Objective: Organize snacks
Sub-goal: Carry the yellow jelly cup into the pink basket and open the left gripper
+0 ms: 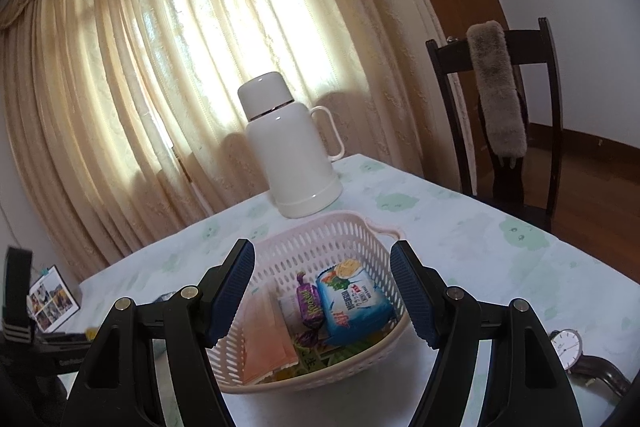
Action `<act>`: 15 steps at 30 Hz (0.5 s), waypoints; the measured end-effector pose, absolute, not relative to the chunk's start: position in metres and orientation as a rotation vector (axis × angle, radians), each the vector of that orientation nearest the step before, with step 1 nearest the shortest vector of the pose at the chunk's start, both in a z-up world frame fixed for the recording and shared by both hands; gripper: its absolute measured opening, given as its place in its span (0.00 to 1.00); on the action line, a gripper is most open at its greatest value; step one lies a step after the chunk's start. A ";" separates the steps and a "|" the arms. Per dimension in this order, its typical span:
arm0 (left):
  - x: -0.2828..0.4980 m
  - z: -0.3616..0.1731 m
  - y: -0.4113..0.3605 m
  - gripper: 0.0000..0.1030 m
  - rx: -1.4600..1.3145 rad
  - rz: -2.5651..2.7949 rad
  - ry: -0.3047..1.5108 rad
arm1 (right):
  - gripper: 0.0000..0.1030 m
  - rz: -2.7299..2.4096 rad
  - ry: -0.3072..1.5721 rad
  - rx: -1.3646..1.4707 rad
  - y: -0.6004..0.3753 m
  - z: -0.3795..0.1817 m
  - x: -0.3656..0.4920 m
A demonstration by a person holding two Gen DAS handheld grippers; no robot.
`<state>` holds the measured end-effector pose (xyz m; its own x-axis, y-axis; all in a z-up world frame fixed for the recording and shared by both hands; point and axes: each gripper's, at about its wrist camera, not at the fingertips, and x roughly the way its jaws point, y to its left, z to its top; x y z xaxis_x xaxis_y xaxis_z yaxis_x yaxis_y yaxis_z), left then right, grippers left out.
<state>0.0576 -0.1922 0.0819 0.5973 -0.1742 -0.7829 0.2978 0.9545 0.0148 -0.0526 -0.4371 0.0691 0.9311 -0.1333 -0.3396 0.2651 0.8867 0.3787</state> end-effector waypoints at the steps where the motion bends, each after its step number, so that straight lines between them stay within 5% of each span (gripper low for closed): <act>1: 0.055 0.086 -0.202 0.40 0.160 -0.299 0.879 | 0.69 -0.215 0.313 0.437 -0.438 0.069 -0.053; 15: 0.053 0.100 -0.301 0.40 0.225 -0.493 0.834 | 0.69 -0.308 0.372 0.478 -0.457 0.063 -0.051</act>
<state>0.0527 -0.3005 0.1001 0.5680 -0.3292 -0.7543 0.5018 0.8650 0.0003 -0.0507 -0.4568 0.0627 0.8880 -0.1990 -0.4145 0.3700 0.8445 0.3871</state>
